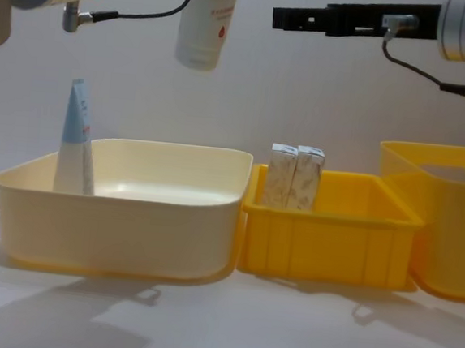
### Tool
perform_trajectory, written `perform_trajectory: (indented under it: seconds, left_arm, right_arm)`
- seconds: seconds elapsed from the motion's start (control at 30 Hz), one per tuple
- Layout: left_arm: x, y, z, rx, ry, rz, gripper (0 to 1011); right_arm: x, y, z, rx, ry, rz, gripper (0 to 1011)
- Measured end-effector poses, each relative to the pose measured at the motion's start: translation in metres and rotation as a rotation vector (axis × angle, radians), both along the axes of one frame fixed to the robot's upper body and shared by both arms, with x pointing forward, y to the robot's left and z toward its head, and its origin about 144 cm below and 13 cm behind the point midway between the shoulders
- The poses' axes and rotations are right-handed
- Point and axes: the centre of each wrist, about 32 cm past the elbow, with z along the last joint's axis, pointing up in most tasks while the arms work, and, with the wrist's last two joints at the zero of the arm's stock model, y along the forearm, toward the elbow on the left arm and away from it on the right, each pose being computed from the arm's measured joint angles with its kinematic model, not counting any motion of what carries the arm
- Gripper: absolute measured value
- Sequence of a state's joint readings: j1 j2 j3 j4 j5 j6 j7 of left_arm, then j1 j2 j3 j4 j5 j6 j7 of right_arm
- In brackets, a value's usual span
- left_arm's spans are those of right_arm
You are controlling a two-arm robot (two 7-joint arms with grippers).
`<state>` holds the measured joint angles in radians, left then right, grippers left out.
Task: Bimanual collaborative sorting of washing and personal care products
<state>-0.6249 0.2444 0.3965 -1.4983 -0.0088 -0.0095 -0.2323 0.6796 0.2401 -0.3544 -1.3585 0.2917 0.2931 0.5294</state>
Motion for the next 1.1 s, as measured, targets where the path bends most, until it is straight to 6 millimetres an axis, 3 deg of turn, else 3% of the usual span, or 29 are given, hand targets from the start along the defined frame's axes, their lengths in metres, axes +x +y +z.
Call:
perform_trajectory:
  seconds: [0.63, 1.1]
  left_arm:
    - [-0.002, 0.002, 0.001, 0.002, -0.003, 0.008, 200]
    - [-0.002, 0.002, 0.003, -0.002, -0.014, 0.001, 200]
  right_arm:
    - [0.001, -0.011, -0.014, -0.138, -0.066, -0.062, 1001]
    - [0.007, 0.001, -0.018, -0.185, -0.097, -0.042, 1001]
